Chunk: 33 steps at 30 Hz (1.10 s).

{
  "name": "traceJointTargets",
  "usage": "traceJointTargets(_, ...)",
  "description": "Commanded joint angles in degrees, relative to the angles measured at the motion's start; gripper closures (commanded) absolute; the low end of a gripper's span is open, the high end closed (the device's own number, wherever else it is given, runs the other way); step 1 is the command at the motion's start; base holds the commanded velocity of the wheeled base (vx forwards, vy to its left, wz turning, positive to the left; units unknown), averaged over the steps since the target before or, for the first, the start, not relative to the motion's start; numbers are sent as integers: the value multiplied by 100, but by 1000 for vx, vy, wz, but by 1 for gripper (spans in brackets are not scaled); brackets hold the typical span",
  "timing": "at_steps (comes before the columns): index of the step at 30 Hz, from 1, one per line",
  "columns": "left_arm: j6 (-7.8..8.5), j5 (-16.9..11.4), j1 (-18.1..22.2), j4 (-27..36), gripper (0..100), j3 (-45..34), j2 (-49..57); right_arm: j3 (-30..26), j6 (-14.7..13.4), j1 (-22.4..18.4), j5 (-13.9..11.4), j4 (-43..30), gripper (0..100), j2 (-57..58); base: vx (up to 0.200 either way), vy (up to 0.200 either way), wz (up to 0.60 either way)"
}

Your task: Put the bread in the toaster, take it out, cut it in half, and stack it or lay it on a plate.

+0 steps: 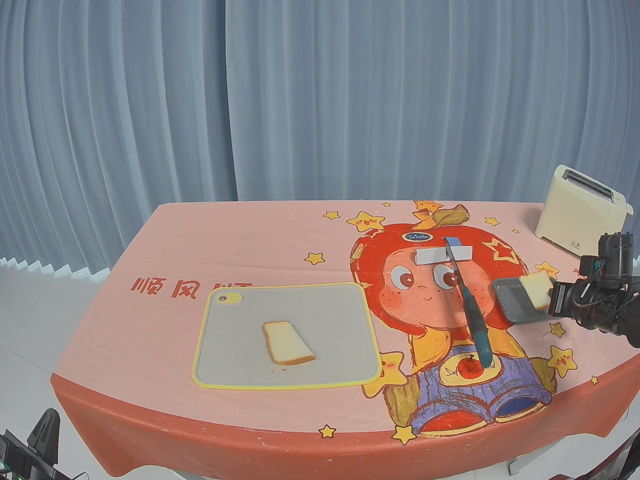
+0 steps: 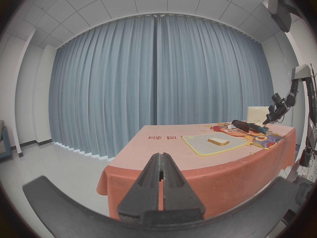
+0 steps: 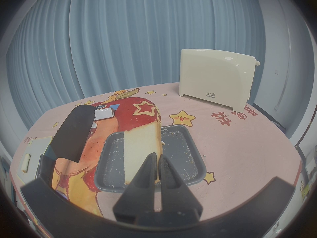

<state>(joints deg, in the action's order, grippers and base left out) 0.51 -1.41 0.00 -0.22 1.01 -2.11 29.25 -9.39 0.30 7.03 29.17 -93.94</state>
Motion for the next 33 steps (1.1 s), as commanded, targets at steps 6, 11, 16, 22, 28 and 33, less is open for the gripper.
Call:
traceJointTargets(6,2,1,0,-4,100,-101,-9,11,-2,-13,0,1,100,-142,0,0,0)
traceJointTargets(11,2,1,0,-4,100,-101,-9,29,7,-30,9,10,100,-230,0,0,0)
traceJointTargets(16,2,1,0,-4,100,-101,-9,2,7,-48,9,159,100,-265,0,0,0)
traceJointTargets(22,2,1,0,-4,100,-101,-9,-24,7,-92,17,317,100,-353,0,0,0)
traceJointTargets(28,2,1,-9,-4,100,-101,-9,-24,7,-101,17,326,100,-379,0,0,0)
traceJointTargets(33,2,1,0,-4,100,-101,-9,-33,7,-92,17,326,100,-379,0,0,0)
